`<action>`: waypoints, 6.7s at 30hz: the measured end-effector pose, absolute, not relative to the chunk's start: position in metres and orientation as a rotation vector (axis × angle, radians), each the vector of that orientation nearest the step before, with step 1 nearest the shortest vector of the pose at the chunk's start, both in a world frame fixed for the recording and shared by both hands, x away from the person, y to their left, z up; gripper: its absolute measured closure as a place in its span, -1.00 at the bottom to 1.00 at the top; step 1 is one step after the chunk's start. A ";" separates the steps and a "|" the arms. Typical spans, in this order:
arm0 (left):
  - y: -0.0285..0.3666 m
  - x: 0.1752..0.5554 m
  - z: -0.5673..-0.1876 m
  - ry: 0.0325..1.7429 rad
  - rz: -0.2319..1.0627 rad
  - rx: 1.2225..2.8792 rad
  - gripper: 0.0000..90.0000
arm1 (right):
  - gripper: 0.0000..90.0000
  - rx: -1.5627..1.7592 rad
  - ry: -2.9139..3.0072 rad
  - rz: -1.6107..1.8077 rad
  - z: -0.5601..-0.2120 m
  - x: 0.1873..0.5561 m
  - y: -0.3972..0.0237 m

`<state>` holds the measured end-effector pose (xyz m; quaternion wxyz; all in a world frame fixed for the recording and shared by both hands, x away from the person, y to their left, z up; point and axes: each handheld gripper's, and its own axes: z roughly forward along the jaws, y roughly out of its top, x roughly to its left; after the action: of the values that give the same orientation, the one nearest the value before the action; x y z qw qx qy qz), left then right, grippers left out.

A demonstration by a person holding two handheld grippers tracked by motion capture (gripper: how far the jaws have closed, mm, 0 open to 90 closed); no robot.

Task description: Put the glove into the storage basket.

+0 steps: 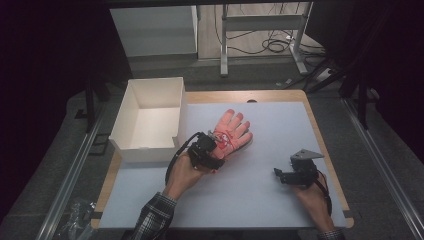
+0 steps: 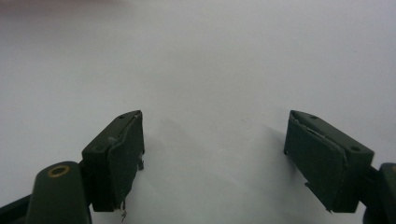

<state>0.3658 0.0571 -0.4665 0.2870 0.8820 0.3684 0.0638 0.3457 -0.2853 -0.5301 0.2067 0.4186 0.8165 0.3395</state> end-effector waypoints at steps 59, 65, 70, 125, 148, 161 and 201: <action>0.185 0.442 -0.361 1.513 0.476 2.084 -0.06 | -0.84 1.168 2.299 0.925 -0.532 0.347 -0.283; 0.213 0.437 -0.372 1.596 0.489 2.047 -0.06 | -0.84 1.167 2.298 0.925 -0.532 0.347 -0.283; 0.226 0.436 -0.387 1.641 0.480 2.037 -0.07 | -0.84 1.168 2.297 0.924 -0.532 0.347 -0.283; 0.201 0.483 -0.474 1.808 0.264 2.243 -0.94 | -0.84 1.168 2.297 0.925 -0.532 0.347 -0.283; 0.219 0.449 -0.447 1.638 0.322 2.139 -0.96 | -0.84 1.167 2.297 0.924 -0.532 0.347 -0.283; 0.214 0.433 -0.436 1.531 0.392 2.102 -0.96 | -0.84 1.167 2.296 0.924 -0.532 0.347 -0.283; 0.211 0.355 -0.411 1.214 0.584 2.094 -1.00 | -0.84 1.165 2.297 0.922 -0.532 0.347 -0.283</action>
<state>0.3548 0.2108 -0.4107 0.3203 0.7967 0.4619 0.2222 0.3468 -0.2831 -0.5316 0.2019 0.4170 0.8224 0.3300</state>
